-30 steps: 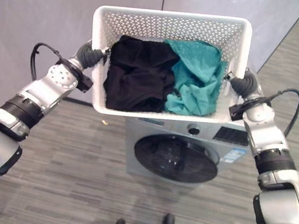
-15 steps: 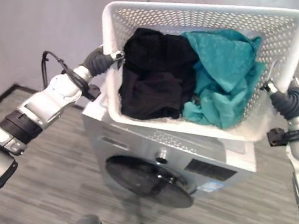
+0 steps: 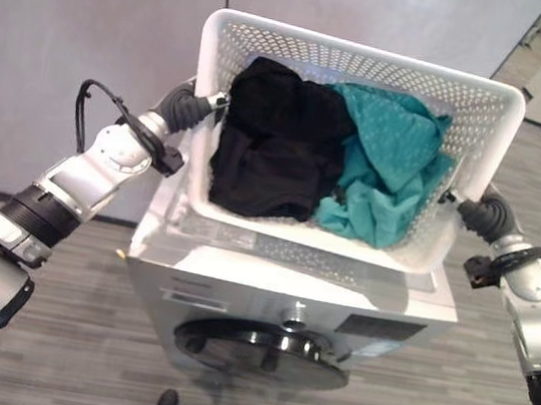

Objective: Grab the laundry basket,head to the washer,open it,put in the laundry and shut it.

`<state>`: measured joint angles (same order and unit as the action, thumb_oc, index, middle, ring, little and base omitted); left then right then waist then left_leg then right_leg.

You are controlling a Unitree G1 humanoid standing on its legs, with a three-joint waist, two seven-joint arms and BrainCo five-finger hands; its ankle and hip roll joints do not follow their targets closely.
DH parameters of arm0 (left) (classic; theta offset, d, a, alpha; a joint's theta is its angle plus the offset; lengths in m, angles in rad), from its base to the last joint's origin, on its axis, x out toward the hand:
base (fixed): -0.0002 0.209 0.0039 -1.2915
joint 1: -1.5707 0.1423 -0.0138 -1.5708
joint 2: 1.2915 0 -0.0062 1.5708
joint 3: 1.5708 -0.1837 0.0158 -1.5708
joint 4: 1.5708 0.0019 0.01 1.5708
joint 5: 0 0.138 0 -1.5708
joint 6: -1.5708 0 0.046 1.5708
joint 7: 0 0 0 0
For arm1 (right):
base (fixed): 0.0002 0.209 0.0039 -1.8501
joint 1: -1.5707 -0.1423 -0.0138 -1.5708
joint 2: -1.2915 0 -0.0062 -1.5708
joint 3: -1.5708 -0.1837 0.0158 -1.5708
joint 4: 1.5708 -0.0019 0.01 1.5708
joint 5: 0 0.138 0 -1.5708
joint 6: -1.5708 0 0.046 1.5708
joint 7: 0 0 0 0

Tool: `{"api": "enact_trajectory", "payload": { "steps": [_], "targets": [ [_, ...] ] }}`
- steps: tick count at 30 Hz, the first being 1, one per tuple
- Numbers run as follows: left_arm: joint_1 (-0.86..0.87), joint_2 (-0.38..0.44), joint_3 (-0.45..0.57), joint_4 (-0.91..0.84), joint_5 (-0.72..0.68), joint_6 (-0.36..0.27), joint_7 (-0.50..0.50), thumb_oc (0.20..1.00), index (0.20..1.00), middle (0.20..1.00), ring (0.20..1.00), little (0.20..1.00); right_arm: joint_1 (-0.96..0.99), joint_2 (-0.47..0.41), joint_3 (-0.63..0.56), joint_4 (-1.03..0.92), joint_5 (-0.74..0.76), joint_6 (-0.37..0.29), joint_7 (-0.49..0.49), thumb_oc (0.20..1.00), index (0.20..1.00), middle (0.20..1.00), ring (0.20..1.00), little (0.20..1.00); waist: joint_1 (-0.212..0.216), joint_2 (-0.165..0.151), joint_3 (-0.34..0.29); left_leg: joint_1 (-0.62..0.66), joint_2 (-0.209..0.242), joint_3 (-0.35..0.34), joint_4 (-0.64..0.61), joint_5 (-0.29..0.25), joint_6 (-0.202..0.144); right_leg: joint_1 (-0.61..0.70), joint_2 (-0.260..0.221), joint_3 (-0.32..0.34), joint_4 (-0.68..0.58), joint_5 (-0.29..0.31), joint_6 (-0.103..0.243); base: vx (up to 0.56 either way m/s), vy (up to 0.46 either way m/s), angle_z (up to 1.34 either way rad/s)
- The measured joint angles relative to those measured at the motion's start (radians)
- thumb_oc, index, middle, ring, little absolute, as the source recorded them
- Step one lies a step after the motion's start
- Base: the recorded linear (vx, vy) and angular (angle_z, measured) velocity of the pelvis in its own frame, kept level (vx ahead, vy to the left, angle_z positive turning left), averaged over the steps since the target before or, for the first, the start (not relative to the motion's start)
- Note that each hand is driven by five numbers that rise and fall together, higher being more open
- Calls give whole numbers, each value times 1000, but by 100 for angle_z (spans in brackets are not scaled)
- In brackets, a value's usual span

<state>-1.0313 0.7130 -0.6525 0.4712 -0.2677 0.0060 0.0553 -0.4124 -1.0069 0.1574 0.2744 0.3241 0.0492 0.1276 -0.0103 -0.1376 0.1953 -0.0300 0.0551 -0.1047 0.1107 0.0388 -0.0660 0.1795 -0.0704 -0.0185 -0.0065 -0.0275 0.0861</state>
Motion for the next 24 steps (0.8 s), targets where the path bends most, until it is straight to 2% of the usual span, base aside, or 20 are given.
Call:
{"api": "enact_trajectory", "payload": {
  "steps": [3,7,10,11,14,18,20,24],
  "targets": [
    [-95,22,-78,85,0,21,-8,200,200,200,200,200,-140,-18,118,89,31,24,54,200,200,200,200,200,6,0,0,1,5,0,-12,3,1,-1,4,-7,-3,0,0,36,32,4],
    [-204,41,-185,106,3,39,-37,200,200,200,200,200,-205,-118,159,111,76,40,102,200,200,200,200,200,13,1,0,-7,2,-2,-12,4,-1,-6,0,-12,-5,0,0,27,15,1],
    [-282,83,-218,63,13,43,-41,200,200,200,200,200,-255,-193,156,112,96,34,126,200,200,200,200,200,9,1,0,-6,2,-3,-12,2,1,-5,-1,-14,-8,0,0,0,0,0],
    [-320,100,-245,57,14,43,-39,200,200,200,200,200,-266,-199,143,112,96,34,128,200,200,200,200,200,6,0,0,-8,2,-5,-12,2,1,-6,0,-15,-8,0,0,0,0,0],
    [-384,108,-236,50,42,40,-37,200,200,200,200,200,-290,-199,120,126,107,29,128,200,200,200,200,200,3,0,0,-7,2,-9,-13,2,1,-2,2,-20,-10,0,0,5,-1,3],
    [-403,115,-236,59,52,40,-37,200,200,200,200,200,-328,-199,127,137,114,28,128,200,200,200,200,200,4,1,0,-6,3,-9,-14,2,1,-1,3,-20,-14,0,0,0,0,0],
    [-418,120,-269,81,51,43,-41,200,200,200,200,200,-409,-199,216,186,116,36,137,200,200,200,200,200,3,1,0,-7,3,-7,-12,2,1,-1,3,-19,-14,0,0,0,0,0],
    [-422,119,-276,99,51,56,-42,200,200,200,200,200,-494,-198,306,229,116,39,142,200,200,200,200,200,8,1,0,-8,3,-9,-12,2,0,-1,3,-21,-15,0,0,0,0,0]
  ]
}}
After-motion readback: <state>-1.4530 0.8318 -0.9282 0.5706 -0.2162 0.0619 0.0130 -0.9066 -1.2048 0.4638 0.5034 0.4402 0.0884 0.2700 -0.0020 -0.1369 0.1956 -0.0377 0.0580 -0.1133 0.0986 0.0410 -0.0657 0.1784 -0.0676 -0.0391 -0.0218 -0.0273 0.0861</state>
